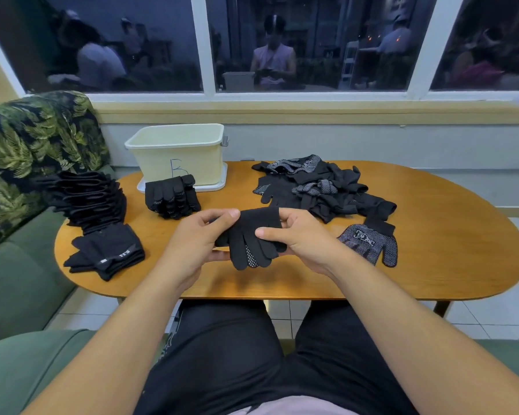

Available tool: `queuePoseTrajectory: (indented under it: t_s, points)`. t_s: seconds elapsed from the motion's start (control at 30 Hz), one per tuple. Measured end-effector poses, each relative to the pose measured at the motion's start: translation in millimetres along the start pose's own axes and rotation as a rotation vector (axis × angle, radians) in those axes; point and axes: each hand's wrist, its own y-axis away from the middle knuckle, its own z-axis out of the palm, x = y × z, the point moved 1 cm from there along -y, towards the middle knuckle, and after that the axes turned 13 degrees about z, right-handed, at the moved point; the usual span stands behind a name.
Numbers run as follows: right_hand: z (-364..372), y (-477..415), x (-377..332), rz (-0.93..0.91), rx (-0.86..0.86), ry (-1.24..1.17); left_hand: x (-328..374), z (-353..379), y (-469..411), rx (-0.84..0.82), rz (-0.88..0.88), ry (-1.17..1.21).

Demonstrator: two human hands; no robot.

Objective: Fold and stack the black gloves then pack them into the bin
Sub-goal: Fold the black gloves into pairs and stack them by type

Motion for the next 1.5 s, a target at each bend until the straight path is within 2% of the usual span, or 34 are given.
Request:
queuePoseTrajectory:
  t_s: [0.2, 0.33, 0.47, 0.6, 0.67, 0.73, 0.8, 0.87, 0.9, 0.97, 1.07, 1.13, 1.23, 1.33, 1.5]
  points:
    - [38.9, -37.9, 11.4, 0.089, -0.023, -0.055, -21.7, -33.0, 0.8, 0.176, 0.033, -0.08]
    - [69.6, -77.3, 21.9, 0.197, -0.003, -0.073, -41.7, -67.9, -5.4, 0.282, -0.022, -0.172]
    - [95.8, -117.3, 20.0, 0.248, 0.029, -0.138, -56.4, -90.3, -15.6, 0.39, -0.037, -0.102]
    - [105.5, -149.1, 15.2, 0.29, 0.051, -0.109, -61.2, -94.4, -23.9, 0.356, 0.014, -0.416]
    - [105.0, -159.4, 14.0, 0.326, 0.089, -0.044, -61.9, -91.2, -26.6, 0.314, -0.017, -0.518]
    - [100.8, -163.2, 6.4, 0.342, 0.197, 0.197, -63.8, -87.9, -27.9, 0.267, -0.061, -0.605]
    - [91.4, -161.2, -4.1, 0.306, 0.347, 0.67, -62.4, -84.5, -25.6, 0.237, -0.075, -0.686]
    - [84.2, -154.7, -9.4, 0.196, 0.475, 1.064, -62.0, -81.6, -21.7, 0.228, -0.051, -0.743]
    - [82.5, -152.1, -9.5, 0.126, 0.495, 1.136, -61.9, -80.4, -19.7, 0.224, -0.024, -0.765]
    - [86.2, -146.9, -6.3, -0.031, 0.419, 1.118, -63.6, -80.9, -17.8, 0.207, 0.05, -0.832]
    - [106.6, -149.4, 3.4, -0.213, 0.179, 1.122, -65.2, -84.7, -20.8, 0.16, 0.115, -0.913]
    - [122.9, -155.8, 12.7, -0.222, 0.067, 1.234, -66.4, -87.3, -19.9, 0.151, 0.118, -0.933]
    - [134.9, -162.1, 27.9, -0.145, 0.012, 1.369, -70.6, -93.7, -13.0, 0.181, 0.167, -1.032]
    - [132.1, -162.9, 38.2, -0.138, -0.007, 1.385, -82.3, -103.5, -6.0, 0.143, 0.164, -1.163]
    - [115.6, -163.9, 36.7, -0.186, -0.051, 1.407, -90.5, -103.0, -5.6, 0.12, 0.174, -1.193]
